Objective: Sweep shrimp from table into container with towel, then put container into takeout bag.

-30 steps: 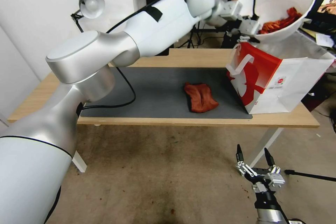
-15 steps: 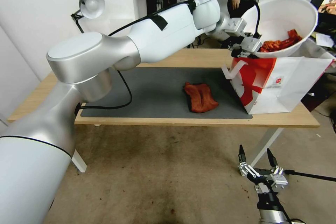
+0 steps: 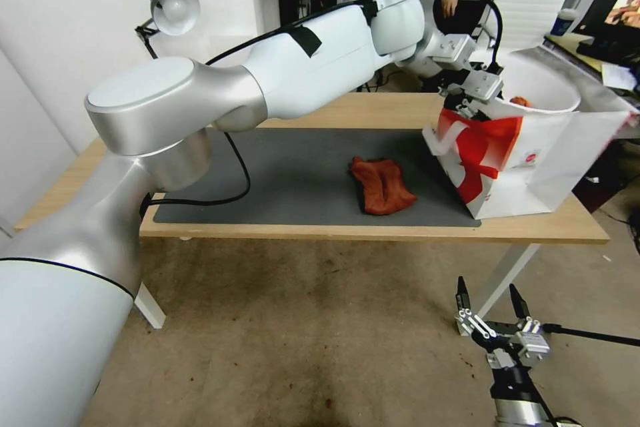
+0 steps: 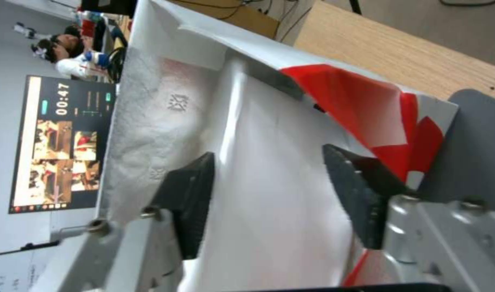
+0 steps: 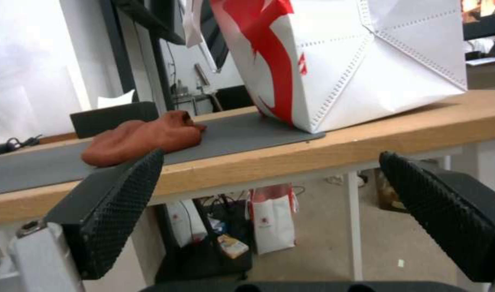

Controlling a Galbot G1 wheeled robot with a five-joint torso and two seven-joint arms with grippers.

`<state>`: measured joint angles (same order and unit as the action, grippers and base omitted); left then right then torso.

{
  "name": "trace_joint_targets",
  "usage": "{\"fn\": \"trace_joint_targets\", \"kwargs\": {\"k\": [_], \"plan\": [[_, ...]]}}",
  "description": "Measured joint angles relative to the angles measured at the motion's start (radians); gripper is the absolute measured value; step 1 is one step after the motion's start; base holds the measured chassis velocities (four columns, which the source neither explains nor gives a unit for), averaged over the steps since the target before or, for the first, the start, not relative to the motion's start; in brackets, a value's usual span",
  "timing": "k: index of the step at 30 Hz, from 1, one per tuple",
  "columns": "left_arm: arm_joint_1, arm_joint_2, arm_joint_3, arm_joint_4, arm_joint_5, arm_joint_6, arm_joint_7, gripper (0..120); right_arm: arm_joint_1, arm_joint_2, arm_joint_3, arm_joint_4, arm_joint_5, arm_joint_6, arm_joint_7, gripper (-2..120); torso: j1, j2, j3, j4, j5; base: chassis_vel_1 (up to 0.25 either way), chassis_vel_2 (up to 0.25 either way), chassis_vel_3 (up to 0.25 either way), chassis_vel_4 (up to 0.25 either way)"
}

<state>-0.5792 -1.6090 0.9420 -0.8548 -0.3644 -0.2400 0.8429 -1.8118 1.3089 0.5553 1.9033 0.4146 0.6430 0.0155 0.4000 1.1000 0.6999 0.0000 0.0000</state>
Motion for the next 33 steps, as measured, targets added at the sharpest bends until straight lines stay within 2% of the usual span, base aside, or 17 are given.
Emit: {"fn": "trace_joint_targets", "kwargs": {"k": [2, 4, 5, 6, 7, 9, 11, 13, 19, 24, 28, 29, 30, 31, 33], "plan": [[-0.001, 0.0, 0.0, 0.0, -0.003, 0.0, -0.003, 66, 0.003, -0.002, -0.002, 0.0, -0.001, -0.003, 0.0, 100, 0.0, 0.0, 0.0, 0.0, -0.0001, 0.0, 0.0, 0.0, 0.0], [-0.002, 0.0, 0.0, 0.0, -0.003, 0.0, -0.004, 67, 0.004, -0.002, -0.003, 0.0, -0.001, -0.004, 0.0, 100, 0.0, 0.0, 0.0, 0.0, -0.0001, 0.0, 0.0, 0.0, 0.0], [-0.003, 0.0, -0.002, -0.001, -0.006, 0.0, -0.006, 75, 0.006, -0.003, -0.006, 0.0, -0.001, -0.005, 0.0, 100, 0.0, 0.0, 0.0, 0.0, 0.0, 0.0, 0.0, 0.0, 0.0], [-0.003, 0.0, -0.002, -0.001, -0.006, 0.0, -0.006, 75, 0.006, -0.003, -0.006, 0.0, -0.001, -0.005, 0.0, 100, 0.0, 0.0, 0.0, 0.0, 0.0, 0.0, 0.0, 0.0, 0.0], [-0.003, 0.0, -0.006, 0.0, -0.007, -0.001, -0.009, 81, 0.008, -0.002, -0.009, 0.0, -0.002, -0.006, 0.0, 100, 0.0, 0.0, 0.0, 0.0, 0.0, 0.0, 0.0, 0.0, 0.0], [0.001, 0.001, -0.019, 0.002, -0.008, -0.001, -0.025, 90, 0.01, -0.001, -0.013, 0.0, -0.003, -0.009, 0.0, 100, 0.0, 0.0, 0.0, 0.0, 0.0, 0.0, 0.0, 0.0, 0.0], [0.005, 0.001, -0.029, 0.004, -0.008, -0.001, -0.034, 93, 0.012, -0.001, -0.014, 0.0, -0.003, -0.01, 0.0, 100, 0.0, 0.0, 0.0, 0.0, 0.0, 0.0, 0.0, 0.0, 0.0], [0.013, 0.001, -0.058, 0.008, -0.012, 0.0, -0.063, 99, 0.016, -0.002, -0.017, 0.0, -0.004, -0.017, 0.0, 100, 0.0, 0.0, 0.0, 0.0, 0.0, 0.0, 0.0, 0.0, 0.0], [0.023, 0.002, -0.098, 0.003, -0.041, 0.01, -0.12, 100, 0.028, -0.006, -0.024, -0.002, -0.004, -0.03, 0.0, 100, 0.0, 0.0, 0.0, 0.0, 0.0, 0.0, 0.0, 0.0, 0.0], [0.036, 0.005, -0.118, -0.008, -0.055, 0.014, -0.132, 100, 0.042, -0.007, -0.034, -0.011, -0.005, -0.035, 0.0, 100, 0.0, 0.0, 0.0, -0.0002, 0.0, 0.0, 0.0, 0.0, 0.0], [0.052, 0.031, -0.139, -0.02, -0.036, 0.004, -0.115, 100, 0.062, -0.012, -0.044, -0.02, -0.005, -0.047, 0.001, 100, 0.0, 0.0, 0.0, -0.0003, 0.0, 0.0, 0.0, 0.0, 0.0], [0.07, 0.053, -0.16, -0.036, -0.024, -0.001, -0.113, 100, 0.071, -0.015, -0.047, -0.024, -0.005, -0.052, 0.003, 100, 0.0, 0.0, 0.0, -0.0002, 0.0, 0.0, 0.0, 0.0, 0.0], [0.091, 0.087, -0.179, -0.065, -0.021, 0.003, -0.14, 100, 0.077, -0.018, -0.049, -0.028, -0.005, -0.056, 0.005, 100, 0.0, 0.0, 0.0, -0.0003, 0.0, 0.0, 0.0, 0.0, 0.0], [0.091, 0.087, -0.179, -0.065, -0.021, 0.003, -0.14, 100, 0.077, -0.018, -0.049, -0.028, -0.005, -0.056, 0.005, 100, 0.0, 0.0, 0.0, -0.0003, 0.0, 0.0, 0.0, 0.0, 0.0], [0.133, 0.157, -0.201, -0.137, -0.024, 0.039, -0.23, 100, 0.09, -0.025, -0.05, -0.039, -0.003, -0.061, 0.007, 100, 0.0, 0.0, 0.0, 0.0001, -0.0003, 0.0, 0.0, 0.0, 0.0]]}}
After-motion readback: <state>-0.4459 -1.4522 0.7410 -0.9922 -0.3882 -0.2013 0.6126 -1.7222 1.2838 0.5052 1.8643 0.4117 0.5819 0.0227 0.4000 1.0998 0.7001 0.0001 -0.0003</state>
